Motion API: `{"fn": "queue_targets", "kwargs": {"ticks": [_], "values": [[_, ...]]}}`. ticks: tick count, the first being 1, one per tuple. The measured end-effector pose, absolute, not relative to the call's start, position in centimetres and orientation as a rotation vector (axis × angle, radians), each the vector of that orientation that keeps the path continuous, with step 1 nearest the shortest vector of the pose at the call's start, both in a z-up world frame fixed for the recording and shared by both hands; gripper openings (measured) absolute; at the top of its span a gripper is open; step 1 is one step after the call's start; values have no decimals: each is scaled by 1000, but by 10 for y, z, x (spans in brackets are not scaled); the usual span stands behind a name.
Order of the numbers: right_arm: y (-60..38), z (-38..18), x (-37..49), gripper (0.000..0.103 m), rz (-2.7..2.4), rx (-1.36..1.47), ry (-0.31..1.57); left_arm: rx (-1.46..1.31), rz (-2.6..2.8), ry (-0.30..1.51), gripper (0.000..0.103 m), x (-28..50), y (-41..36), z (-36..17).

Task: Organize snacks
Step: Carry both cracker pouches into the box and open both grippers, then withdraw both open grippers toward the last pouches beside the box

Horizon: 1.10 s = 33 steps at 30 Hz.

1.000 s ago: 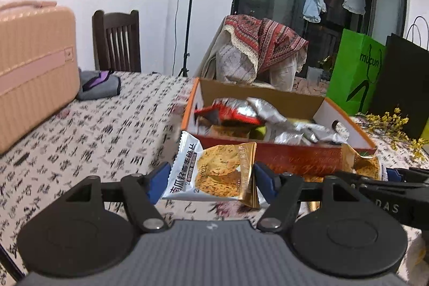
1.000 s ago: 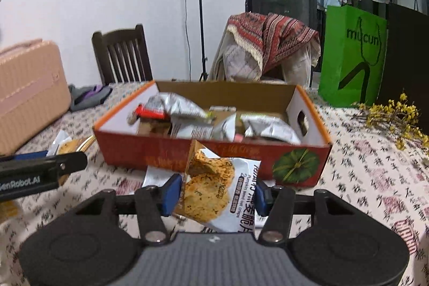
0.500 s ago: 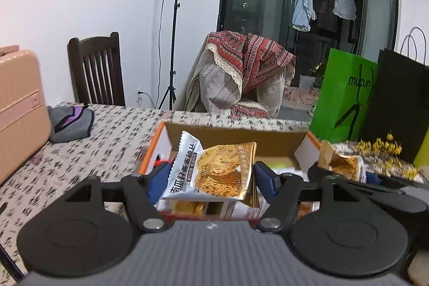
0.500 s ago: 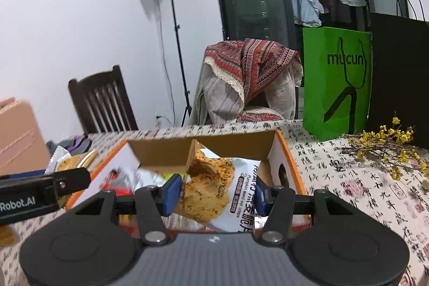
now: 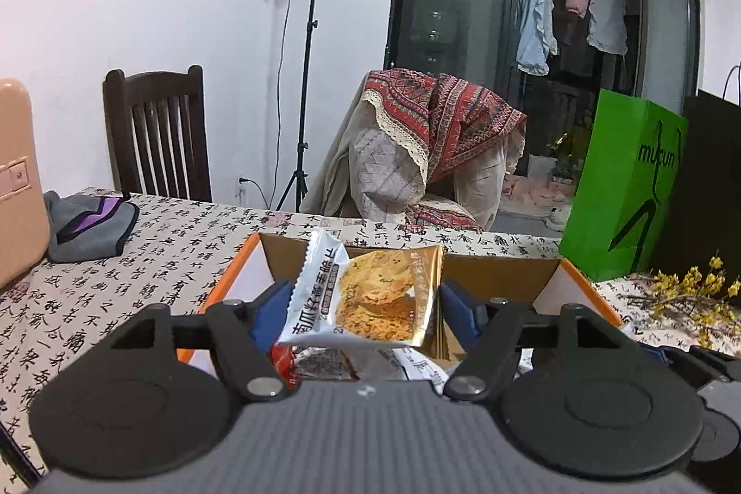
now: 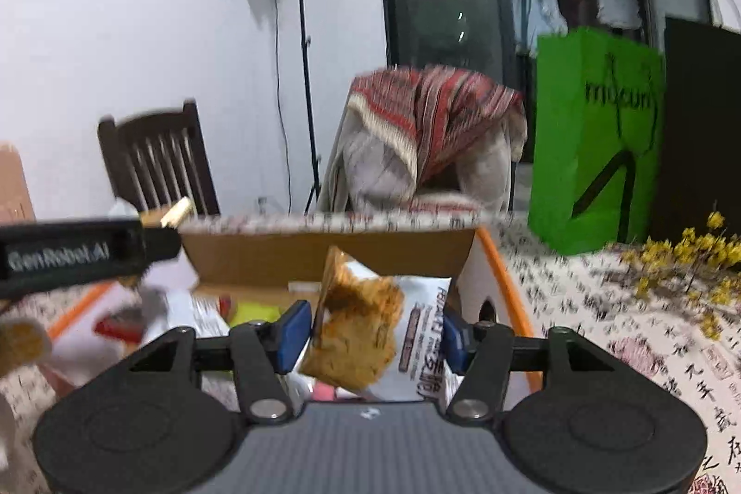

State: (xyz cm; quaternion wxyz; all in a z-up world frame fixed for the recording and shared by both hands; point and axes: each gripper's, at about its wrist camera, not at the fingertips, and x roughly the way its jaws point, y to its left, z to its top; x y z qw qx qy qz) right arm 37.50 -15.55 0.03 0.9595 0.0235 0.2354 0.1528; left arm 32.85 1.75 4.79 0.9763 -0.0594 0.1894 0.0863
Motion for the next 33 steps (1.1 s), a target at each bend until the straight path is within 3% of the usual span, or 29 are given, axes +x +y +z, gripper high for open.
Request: {"fn": "queue_targets", "kwargs": {"ticks": [1, 3, 4, 5, 11, 18, 33], "values": [[-157, 0, 377, 61, 317, 59, 481, -114, 161, 380, 80, 328, 18, 48], [-161, 1, 377, 73, 339, 84, 487, -121, 152, 369, 103, 324, 20, 49], [-162, 3, 376, 87, 349, 92, 484, -130, 160, 354, 103, 321, 22, 50], [-163, 4, 374, 95, 354, 100, 476, -136, 171, 343, 103, 319, 22, 52], [-172, 24, 364, 103, 339, 95, 440, -221, 199, 351, 103, 309, 37, 67], [-181, 43, 348, 103, 343, 106, 460, -214, 210, 379, 103, 287, 47, 79], [-177, 19, 310, 103, 381, 54, 629, -172, 220, 475, 103, 237, 60, 54]]}}
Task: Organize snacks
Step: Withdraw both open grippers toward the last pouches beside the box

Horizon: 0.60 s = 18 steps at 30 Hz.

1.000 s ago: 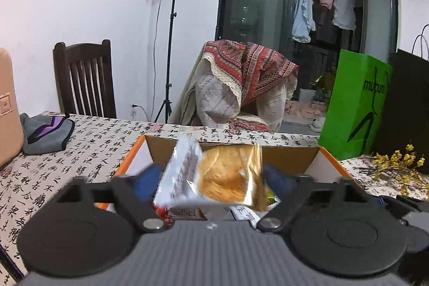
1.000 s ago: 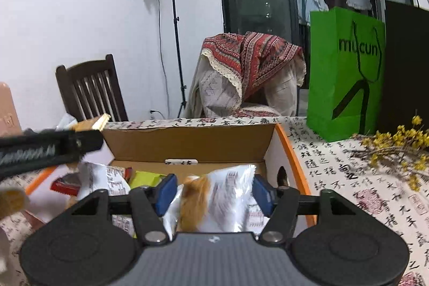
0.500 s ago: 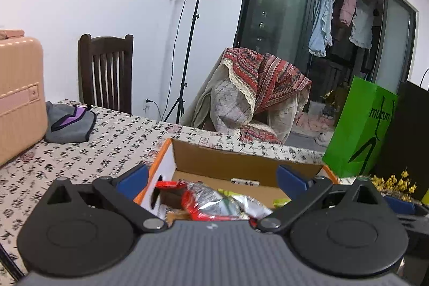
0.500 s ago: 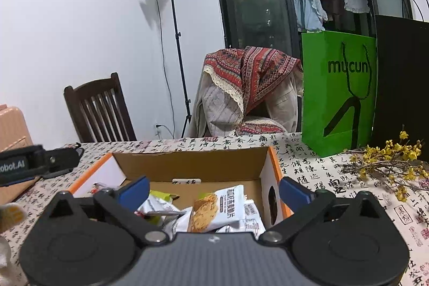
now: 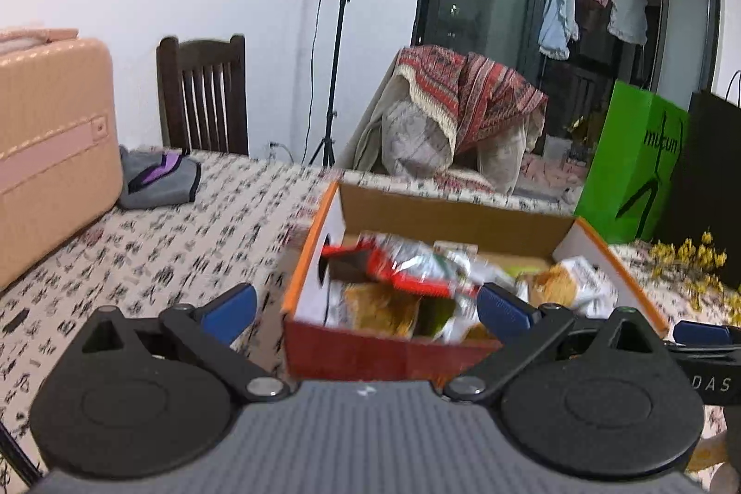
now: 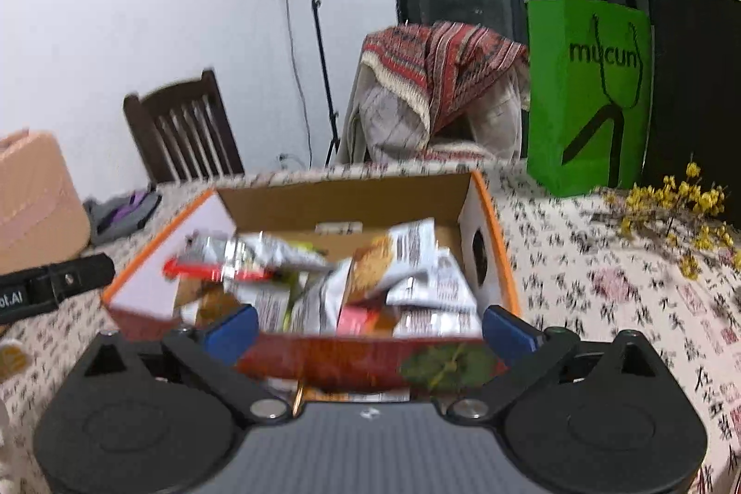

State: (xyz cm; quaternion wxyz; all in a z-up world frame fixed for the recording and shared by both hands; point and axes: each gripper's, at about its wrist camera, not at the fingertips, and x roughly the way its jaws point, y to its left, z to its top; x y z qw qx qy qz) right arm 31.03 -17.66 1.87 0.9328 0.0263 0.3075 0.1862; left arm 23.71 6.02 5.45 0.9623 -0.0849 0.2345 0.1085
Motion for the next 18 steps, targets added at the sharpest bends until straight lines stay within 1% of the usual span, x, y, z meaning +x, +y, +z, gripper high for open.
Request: {"fn": "queue_targets", "kwargs": {"ticks": [10, 16, 18], "values": [[-146, -24, 305, 103, 363, -78, 774, -180, 197, 547, 103, 216, 73, 20], [-136, -46, 314, 103, 313, -99, 794, -206, 166, 579, 103, 219, 82, -1], [-137, -51, 313, 102, 313, -71, 774, -230, 156, 593, 103, 221, 86, -4]]}}
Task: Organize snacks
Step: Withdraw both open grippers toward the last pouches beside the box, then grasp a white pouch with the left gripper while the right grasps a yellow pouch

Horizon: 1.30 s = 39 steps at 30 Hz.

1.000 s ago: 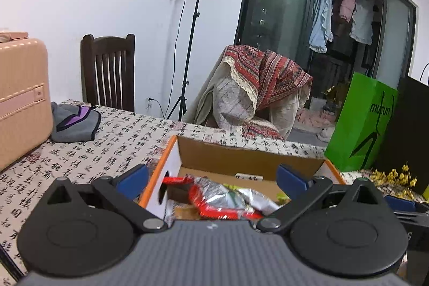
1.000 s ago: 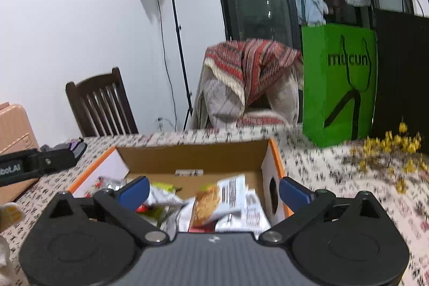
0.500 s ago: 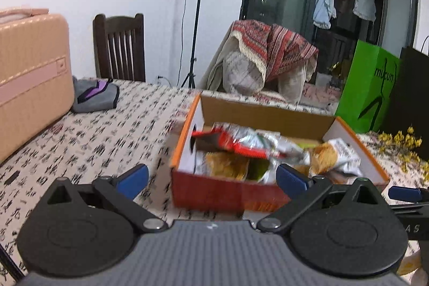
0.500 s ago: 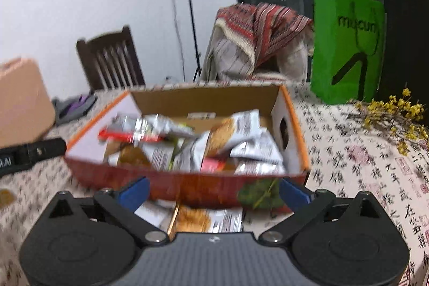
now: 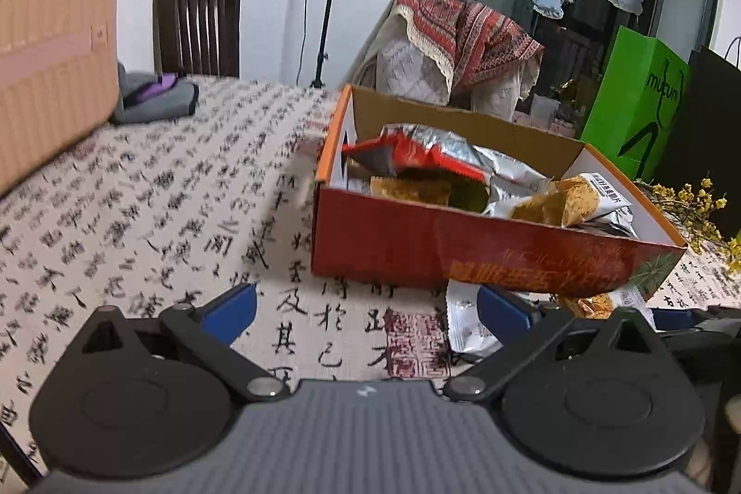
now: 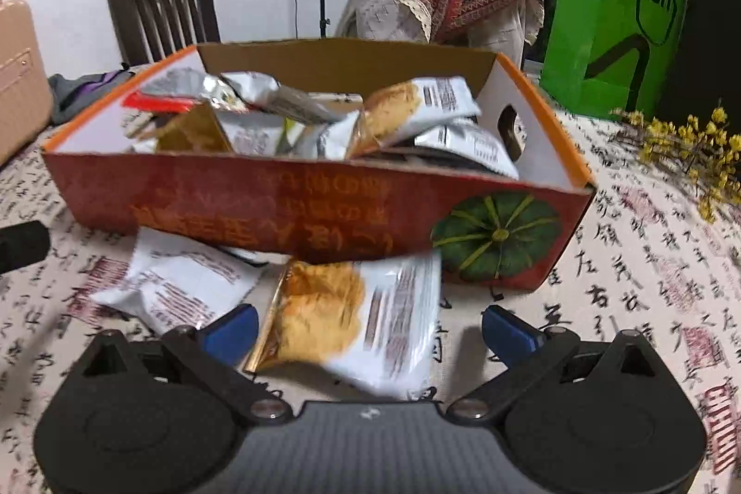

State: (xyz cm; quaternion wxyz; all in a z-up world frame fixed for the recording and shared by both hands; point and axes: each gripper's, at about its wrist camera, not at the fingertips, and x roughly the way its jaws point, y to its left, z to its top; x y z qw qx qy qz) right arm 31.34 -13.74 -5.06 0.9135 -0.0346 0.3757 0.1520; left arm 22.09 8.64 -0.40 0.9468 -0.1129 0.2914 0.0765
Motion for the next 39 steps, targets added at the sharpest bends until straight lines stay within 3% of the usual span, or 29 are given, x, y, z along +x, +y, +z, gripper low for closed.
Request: {"fn": "queue_targets", "kwargs": {"ticks": [3, 8, 11, 15, 16, 17, 39], "values": [[-138, -54, 307, 101, 326, -70, 733, -265, 154, 605, 103, 221, 92, -7], [-140, -47, 300, 70, 363, -75, 708, -277, 159, 614, 103, 223, 94, -10], [-142, -38, 295, 58, 372, -78, 686, -281, 162, 622, 103, 223, 94, -11], [-151, -26, 289, 51, 378, -64, 674, -285, 164, 633, 103, 226, 95, -14], [-155, -23, 287, 43, 384, -59, 673, -285, 163, 634, 103, 225, 95, -14], [-159, -20, 286, 22, 399, -52, 674, -285, 163, 636, 103, 226, 95, -15], [-246, -2, 256, 16, 360, 173, 510, -147, 100, 724, 103, 252, 24, -2]]}}
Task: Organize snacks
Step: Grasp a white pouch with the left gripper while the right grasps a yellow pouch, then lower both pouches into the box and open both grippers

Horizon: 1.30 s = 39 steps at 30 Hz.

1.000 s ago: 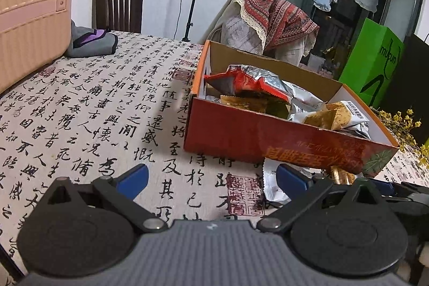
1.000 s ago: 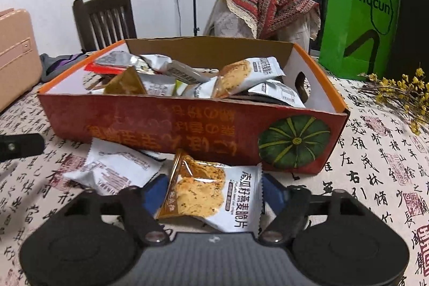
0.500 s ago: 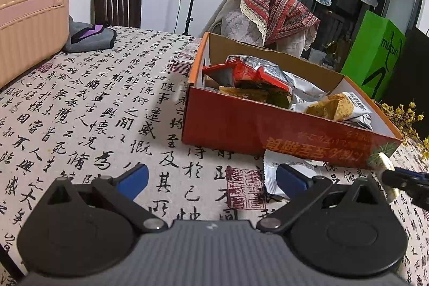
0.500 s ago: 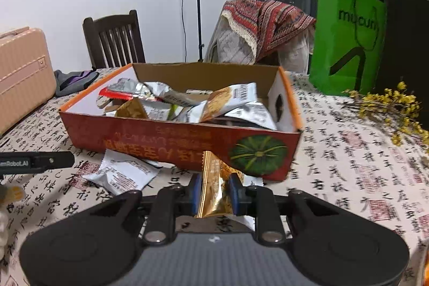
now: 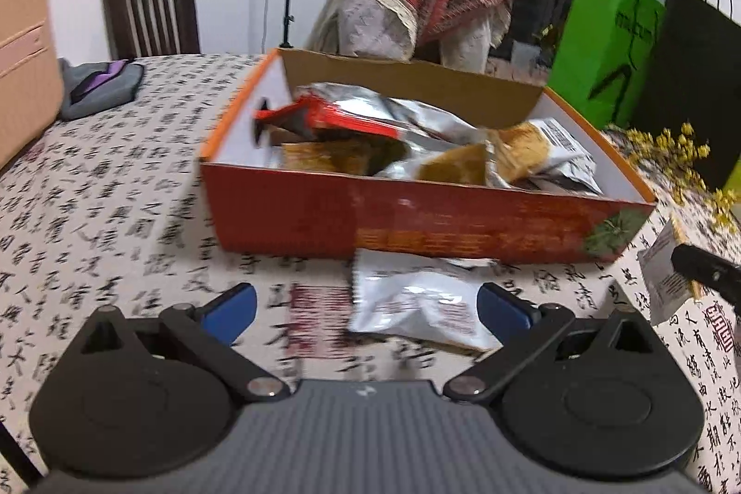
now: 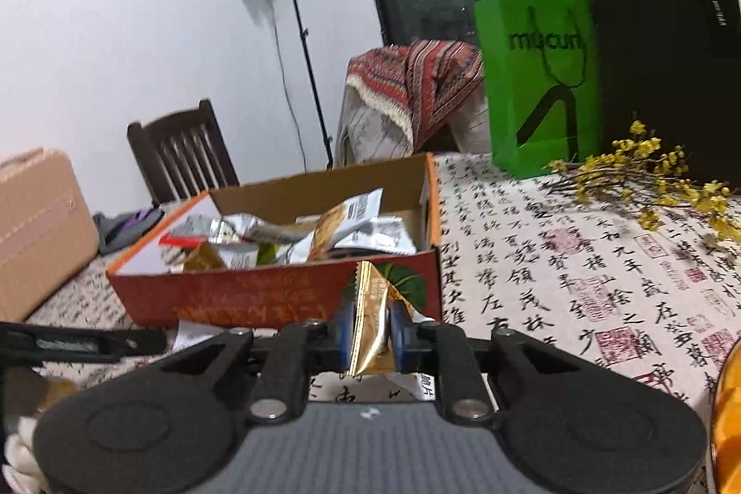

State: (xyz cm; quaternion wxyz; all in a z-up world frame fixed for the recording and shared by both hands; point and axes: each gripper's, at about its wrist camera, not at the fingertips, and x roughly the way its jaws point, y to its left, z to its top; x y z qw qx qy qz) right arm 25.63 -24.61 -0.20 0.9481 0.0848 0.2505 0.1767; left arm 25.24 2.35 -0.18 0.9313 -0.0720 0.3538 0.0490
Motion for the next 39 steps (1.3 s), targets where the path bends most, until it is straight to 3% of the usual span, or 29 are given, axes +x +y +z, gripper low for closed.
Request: {"fn": "queue_targets", "kwargs": {"ticks": [8, 9, 10, 12, 16, 30, 39], "values": [[-252, -3, 255, 16, 342, 186, 492, -55, 155, 783, 102, 281, -13, -26], [-252, -3, 256, 16, 341, 187, 494, -56, 149, 794, 89, 283, -15, -29], [-252, -4, 256, 16, 341, 188, 495, -55, 148, 799, 88, 283, -16, -31], [-252, -4, 255, 16, 340, 191, 494, -54, 134, 782, 74, 281, -17, -30], [-251, -2, 253, 16, 346, 188, 484, -92, 97, 764, 60, 270, -14, -26], [-238, 24, 239, 16, 402, 173, 414, -159, 16, 580, 60, 223, 4, 35], [-204, 68, 276, 16, 416, 130, 389, -191, 14, 488, 60, 256, 13, 76]]}}
